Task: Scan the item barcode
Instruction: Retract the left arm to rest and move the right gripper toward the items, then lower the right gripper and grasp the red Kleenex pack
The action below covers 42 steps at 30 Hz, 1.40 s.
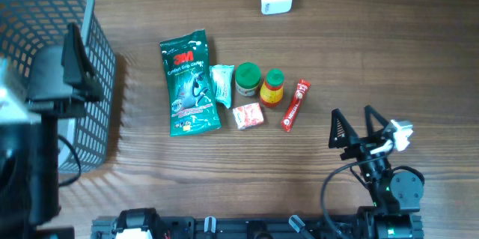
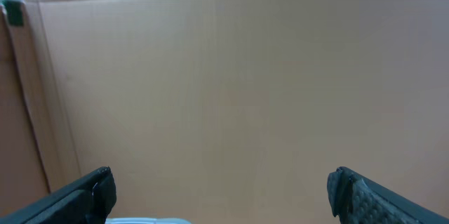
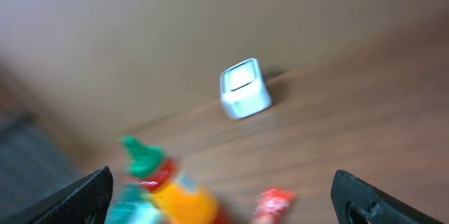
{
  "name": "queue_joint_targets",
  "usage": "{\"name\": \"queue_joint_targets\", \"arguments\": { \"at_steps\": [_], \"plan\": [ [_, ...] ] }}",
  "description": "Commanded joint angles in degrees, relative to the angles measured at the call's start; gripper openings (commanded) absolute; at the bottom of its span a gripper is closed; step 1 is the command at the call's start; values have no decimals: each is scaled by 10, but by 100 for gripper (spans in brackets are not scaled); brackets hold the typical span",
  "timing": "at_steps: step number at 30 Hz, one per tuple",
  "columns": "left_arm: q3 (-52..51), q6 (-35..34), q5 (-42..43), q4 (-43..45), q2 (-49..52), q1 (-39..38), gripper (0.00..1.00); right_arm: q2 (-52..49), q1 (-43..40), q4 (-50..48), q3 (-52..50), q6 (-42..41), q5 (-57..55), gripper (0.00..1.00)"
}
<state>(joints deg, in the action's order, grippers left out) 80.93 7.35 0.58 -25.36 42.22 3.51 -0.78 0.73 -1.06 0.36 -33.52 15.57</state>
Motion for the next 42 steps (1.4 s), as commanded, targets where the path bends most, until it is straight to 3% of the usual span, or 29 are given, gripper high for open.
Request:
{"name": "queue_joint_targets", "arguments": {
  "at_steps": [1,4,11,14,18,24,28,31,34,36,38,42],
  "plan": [
    [-24,-8,9,-6,-67,5,100,3,4,-8,-1,-351,113,100],
    [-76,-8,9,10,-128,5,100,3,4,-8,-1,-498,190,100],
    [-228,-9,9,64,-240,5,100,3,4,-9,-1,-511,216,100],
    [-280,-40,9,81,-279,5,100,3,4,-27,0,-557,221,100],
    [-320,-49,9,85,-321,5,100,3,4,-138,1,-486,277,100],
    [-372,-49,9,91,-378,5,100,-55,4,-74,9,-466,326,88],
    [-409,-49,9,96,-420,5,100,-153,4,-29,76,-362,341,88],
    [-417,-49,8,97,-420,5,100,-250,10,89,171,-231,327,88],
    [-417,-49,8,97,-420,5,100,-352,52,237,282,-104,228,88],
    [-417,-49,0,94,-420,5,100,-407,97,294,333,-61,149,89],
    [-417,-48,-5,83,-420,5,100,-467,162,314,369,-40,69,89],
    [-417,-49,-6,53,-420,5,100,-586,290,284,391,-16,-71,100]
  ]
}}
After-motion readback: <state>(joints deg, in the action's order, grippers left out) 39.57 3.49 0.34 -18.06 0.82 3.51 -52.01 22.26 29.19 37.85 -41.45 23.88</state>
